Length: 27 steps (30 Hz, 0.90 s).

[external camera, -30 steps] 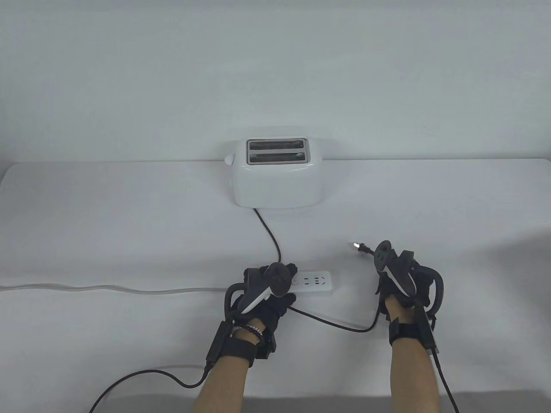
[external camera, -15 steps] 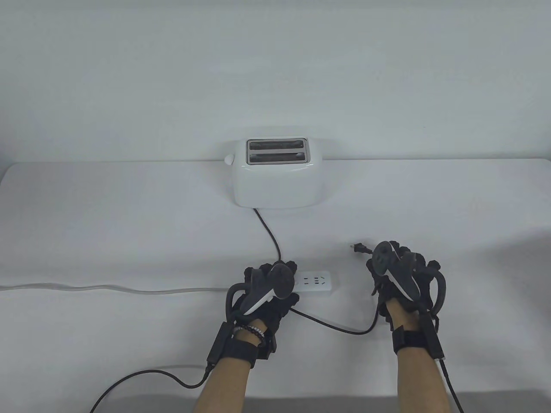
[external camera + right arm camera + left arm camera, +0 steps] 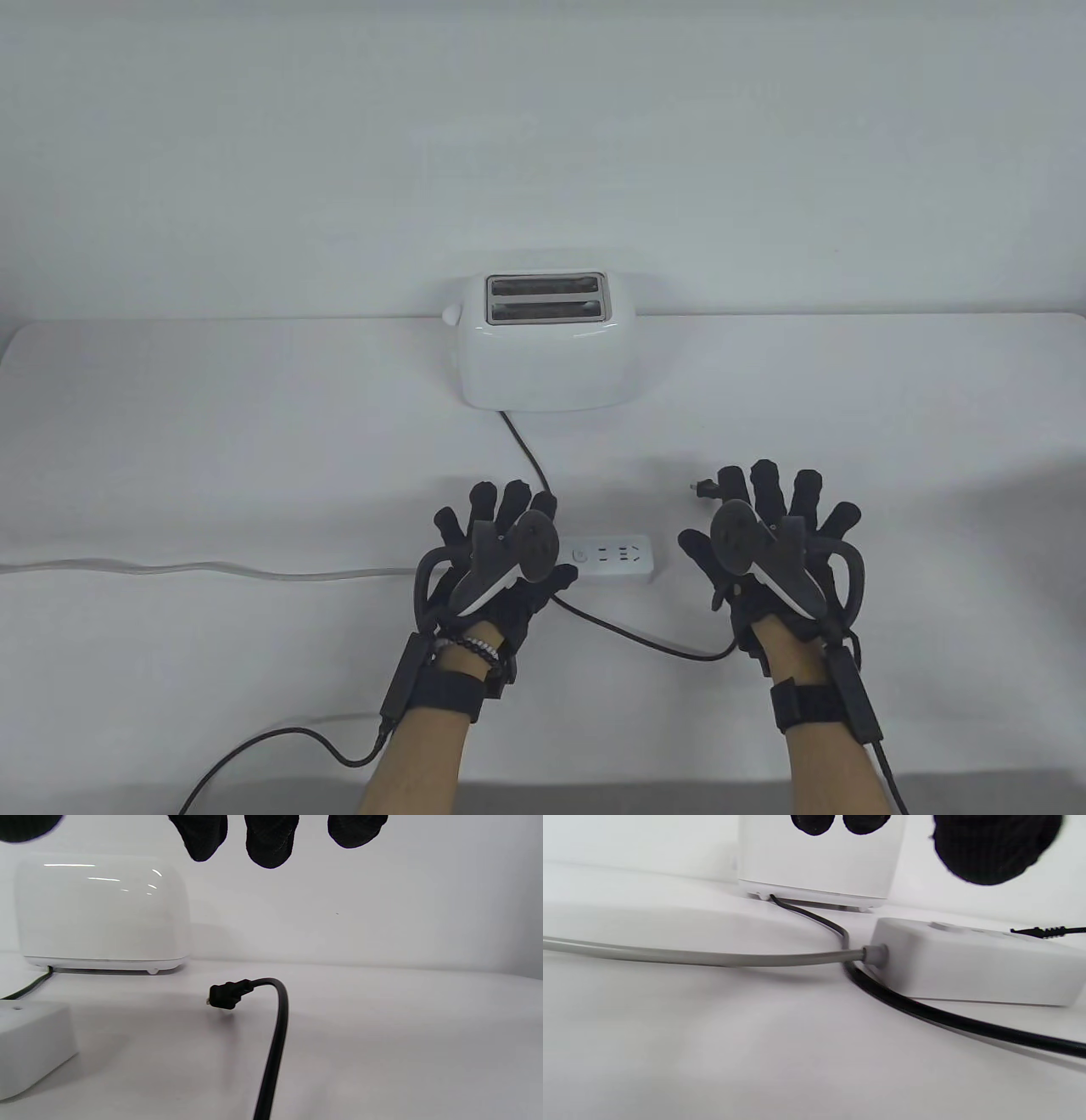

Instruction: Unplug the toaster

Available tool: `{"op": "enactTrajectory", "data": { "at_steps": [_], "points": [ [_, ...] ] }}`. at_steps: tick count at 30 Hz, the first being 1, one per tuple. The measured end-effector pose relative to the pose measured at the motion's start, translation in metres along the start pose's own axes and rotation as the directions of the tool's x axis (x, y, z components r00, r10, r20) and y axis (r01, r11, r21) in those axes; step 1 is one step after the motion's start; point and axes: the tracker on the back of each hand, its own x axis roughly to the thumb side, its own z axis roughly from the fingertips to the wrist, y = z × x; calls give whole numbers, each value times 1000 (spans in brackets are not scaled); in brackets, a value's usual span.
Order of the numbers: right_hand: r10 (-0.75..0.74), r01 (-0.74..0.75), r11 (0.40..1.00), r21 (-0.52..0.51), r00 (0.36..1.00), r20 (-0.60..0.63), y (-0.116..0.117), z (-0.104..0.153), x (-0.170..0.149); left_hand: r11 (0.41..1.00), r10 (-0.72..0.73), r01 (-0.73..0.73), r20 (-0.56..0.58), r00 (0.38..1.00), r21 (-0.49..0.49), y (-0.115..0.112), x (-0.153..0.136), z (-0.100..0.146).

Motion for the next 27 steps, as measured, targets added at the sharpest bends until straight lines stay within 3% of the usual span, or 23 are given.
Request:
{"op": "enactTrajectory", "data": {
  "at_steps": [9, 18, 27],
  "points": [
    [-32, 33, 999, -7, 995, 100, 3, 14, 30, 999, 14, -12, -46, 999, 47, 12, -33, 23],
    [-46, 47, 999, -3, 989, 139, 14, 29, 38, 999, 43, -41, -40, 998, 34, -11, -44, 31],
    [-58, 60, 998, -6, 988, 143, 16, 32, 37, 996, 84, -84, -11, 996, 21, -16, -41, 31]
  ]
}}
